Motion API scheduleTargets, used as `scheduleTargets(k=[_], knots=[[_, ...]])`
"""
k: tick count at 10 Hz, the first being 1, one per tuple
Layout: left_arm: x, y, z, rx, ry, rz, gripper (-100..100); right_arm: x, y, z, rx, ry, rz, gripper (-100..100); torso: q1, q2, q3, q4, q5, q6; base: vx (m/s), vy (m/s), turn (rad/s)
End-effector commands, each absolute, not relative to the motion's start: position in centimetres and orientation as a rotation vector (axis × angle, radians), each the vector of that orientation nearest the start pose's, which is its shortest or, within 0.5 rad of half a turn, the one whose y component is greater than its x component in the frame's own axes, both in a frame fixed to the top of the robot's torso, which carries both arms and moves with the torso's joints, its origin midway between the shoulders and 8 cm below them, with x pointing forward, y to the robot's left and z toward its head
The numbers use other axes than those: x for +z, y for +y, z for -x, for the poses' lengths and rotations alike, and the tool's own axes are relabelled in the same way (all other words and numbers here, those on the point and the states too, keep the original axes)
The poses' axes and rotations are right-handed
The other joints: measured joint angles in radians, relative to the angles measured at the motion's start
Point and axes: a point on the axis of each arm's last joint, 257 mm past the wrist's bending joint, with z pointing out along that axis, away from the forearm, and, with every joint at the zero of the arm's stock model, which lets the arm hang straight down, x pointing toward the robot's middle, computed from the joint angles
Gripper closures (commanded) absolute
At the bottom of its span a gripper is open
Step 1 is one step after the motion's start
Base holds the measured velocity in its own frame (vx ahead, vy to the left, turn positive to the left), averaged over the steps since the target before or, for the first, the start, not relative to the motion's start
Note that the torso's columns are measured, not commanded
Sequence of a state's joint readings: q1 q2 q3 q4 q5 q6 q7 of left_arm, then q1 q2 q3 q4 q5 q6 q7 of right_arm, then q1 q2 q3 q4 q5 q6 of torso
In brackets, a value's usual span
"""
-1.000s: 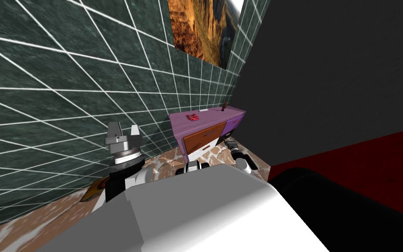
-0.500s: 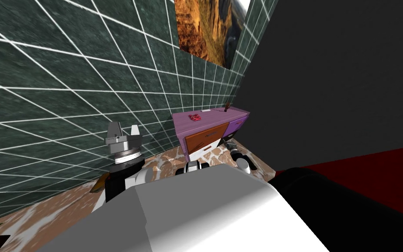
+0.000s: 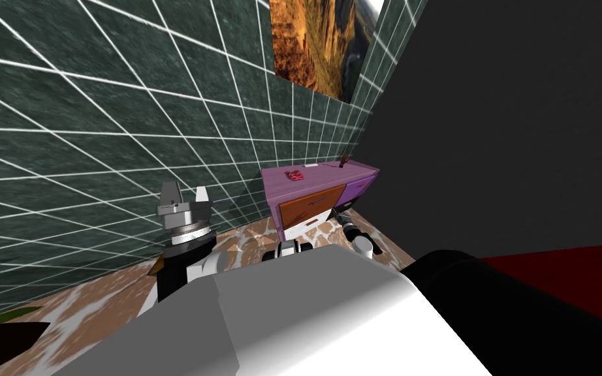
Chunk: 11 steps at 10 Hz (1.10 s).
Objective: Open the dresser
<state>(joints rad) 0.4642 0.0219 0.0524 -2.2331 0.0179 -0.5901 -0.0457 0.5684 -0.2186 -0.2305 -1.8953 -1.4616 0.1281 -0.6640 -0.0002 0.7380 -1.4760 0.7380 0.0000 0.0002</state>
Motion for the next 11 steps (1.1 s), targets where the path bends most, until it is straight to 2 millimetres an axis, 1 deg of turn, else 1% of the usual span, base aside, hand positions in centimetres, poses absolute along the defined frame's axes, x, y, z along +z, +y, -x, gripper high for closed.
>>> scheduleTargets(k=[1,2,5,6,7,8,10,11], knots=[[3.3,29.2,-33.7,-1.248,0.572,0.569,0,-29.1,-42.0,-35.5,-1.906,0.621,2.31,-100,0.0,0.0,0.0,0.0,0.0,0.0,0.0,-0.011,0.083],[3.3,29.2,-33.7,-1.248,0.572,0.569,0,-29.9,-41.5,-35.6,-1.852,0.67,2.267,-100,0.0,0.0,0.0,0.0,0.0,0.0,-0.002,-0.01,0.159],[3.3,29.2,-33.7,-1.248,0.572,0.569,0,-29.7,-41.4,-35.6,-1.842,0.703,2.232,-100,0.0,0.0,0.0,0.0,0.0,0.0,-0.001,-0.005,0.018],[3.3,29.2,-33.7,-1.248,0.572,0.569,0,-30.3,-40.9,-35.8,-1.791,0.747,2.185,-100,0.001,0.0,0.0,0.0,0.0,0.0,-0.003,-0.004,0.171],[3.3,29.2,-33.7,-1.248,0.572,0.569,0,-30.2,-40.9,-35.8,-1.785,0.765,2.165,-100,0.0,0.0,0.0,0.0,0.0,-0.001,-0.003,-0.011,0.087],[3.3,29.2,-33.7,-1.248,0.572,0.569,0,-30.7,-40.3,-36.0,-1.739,0.796,2.127,-100,0.0,0.0,0.0,0.0,0.0,0.0,-0.005,-0.013,0.134],[3.3,29.2,-33.7,-1.248,0.572,0.569,0,-30.5,-40.2,-36.0,-1.731,0.82,2.097,-100,0.0,0.0,0.0,0.0,0.0,0.0,-0.002,-0.01,0.032],[3.3,29.2,-33.7,-1.248,0.572,0.569,0,-30.9,-39.6,-36.2,-1.685,0.858,2.044,-100,0.0,0.0,0.0,0.0,0.0,0.0,-0.004,-0.006,0.151]])
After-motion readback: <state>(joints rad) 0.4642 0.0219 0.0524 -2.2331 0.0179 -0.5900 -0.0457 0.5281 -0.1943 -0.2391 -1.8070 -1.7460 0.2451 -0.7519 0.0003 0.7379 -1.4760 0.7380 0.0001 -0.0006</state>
